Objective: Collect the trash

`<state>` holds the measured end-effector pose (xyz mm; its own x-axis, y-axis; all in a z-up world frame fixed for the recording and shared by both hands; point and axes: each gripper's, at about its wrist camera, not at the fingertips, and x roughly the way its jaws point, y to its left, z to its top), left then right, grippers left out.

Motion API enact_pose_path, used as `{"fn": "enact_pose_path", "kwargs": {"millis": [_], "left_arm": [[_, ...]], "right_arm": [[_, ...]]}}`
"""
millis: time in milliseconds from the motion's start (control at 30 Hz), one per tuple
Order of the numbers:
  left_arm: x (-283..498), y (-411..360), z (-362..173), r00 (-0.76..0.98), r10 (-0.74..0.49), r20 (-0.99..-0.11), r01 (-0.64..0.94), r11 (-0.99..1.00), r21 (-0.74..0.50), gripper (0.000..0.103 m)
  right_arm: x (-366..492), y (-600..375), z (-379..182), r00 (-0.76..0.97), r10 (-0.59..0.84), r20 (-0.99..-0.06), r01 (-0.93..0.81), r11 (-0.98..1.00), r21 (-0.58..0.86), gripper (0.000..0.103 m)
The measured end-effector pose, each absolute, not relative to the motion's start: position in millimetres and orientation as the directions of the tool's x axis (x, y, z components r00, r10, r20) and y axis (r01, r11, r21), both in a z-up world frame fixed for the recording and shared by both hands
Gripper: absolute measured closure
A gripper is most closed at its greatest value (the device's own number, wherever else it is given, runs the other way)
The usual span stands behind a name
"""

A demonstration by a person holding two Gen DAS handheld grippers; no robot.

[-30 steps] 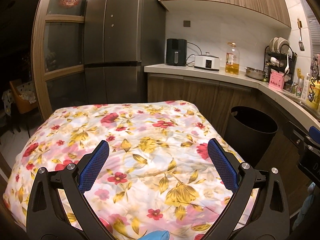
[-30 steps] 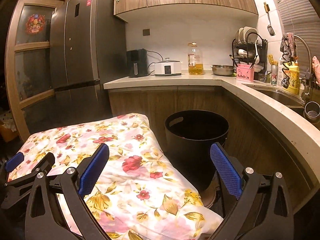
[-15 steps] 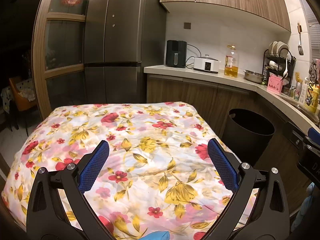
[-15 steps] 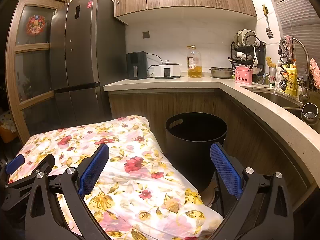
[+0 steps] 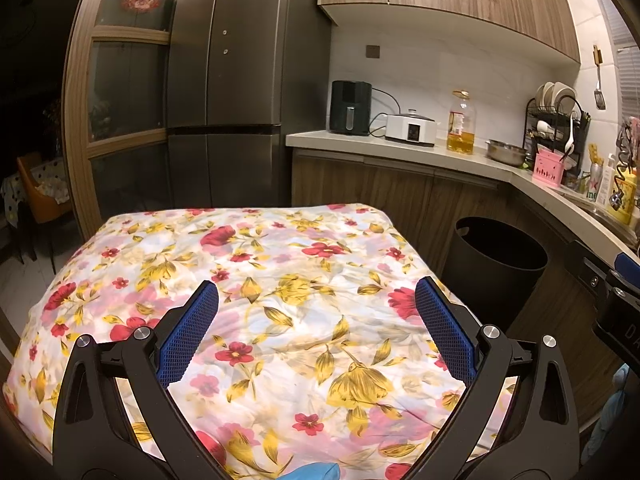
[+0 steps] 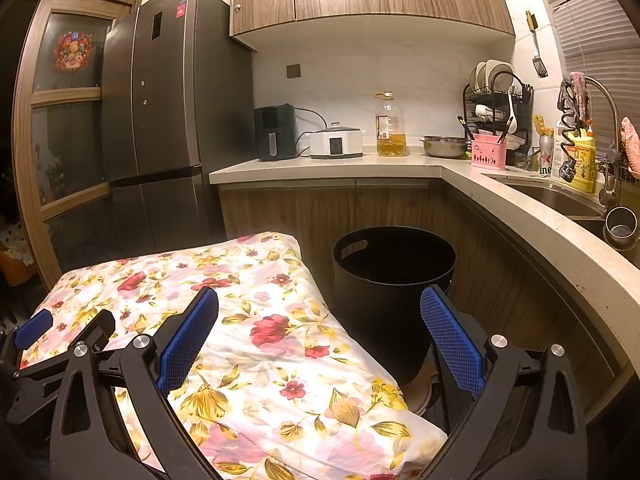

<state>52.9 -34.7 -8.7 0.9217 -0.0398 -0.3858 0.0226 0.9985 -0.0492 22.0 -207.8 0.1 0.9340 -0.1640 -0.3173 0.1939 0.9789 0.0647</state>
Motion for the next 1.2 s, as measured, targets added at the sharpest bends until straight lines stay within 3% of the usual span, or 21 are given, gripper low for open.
{"fn": "enact_pose_path", "kwargs": {"millis": [267, 333, 500, 1200], "left_arm": [[52.3, -36.5, -8.8, 0.921, -0.037, -0.387, 0.025, 0.999, -0.036, 0.006], [52.2, -39.2, -8.6, 0.921, -0.030, -0.389, 0.025, 1.000, -0.018, 0.012], [51.5, -41.5, -7.5, 0.919, -0.043, -0.393, 0.042, 0.999, -0.011, 0.016], [51.2, -38.7, -4.5, 0.917, -0.033, -0.398, 0.028, 0.999, -0.019, 0.011]], "right_arm": [[21.9, -208.5, 2.4, 0.934, -0.165, -0.315, 0.195, 0.979, 0.064, 0.006], [22.2, -208.0, 2.7, 0.933, -0.168, -0.318, 0.198, 0.978, 0.066, 0.006], [22.5, -211.5, 6.2, 0.934, -0.167, -0.317, 0.200, 0.977, 0.072, 0.006], [22.6, -214.1, 7.4, 0.935, -0.163, -0.314, 0.197, 0.977, 0.079, 0.006]]}}
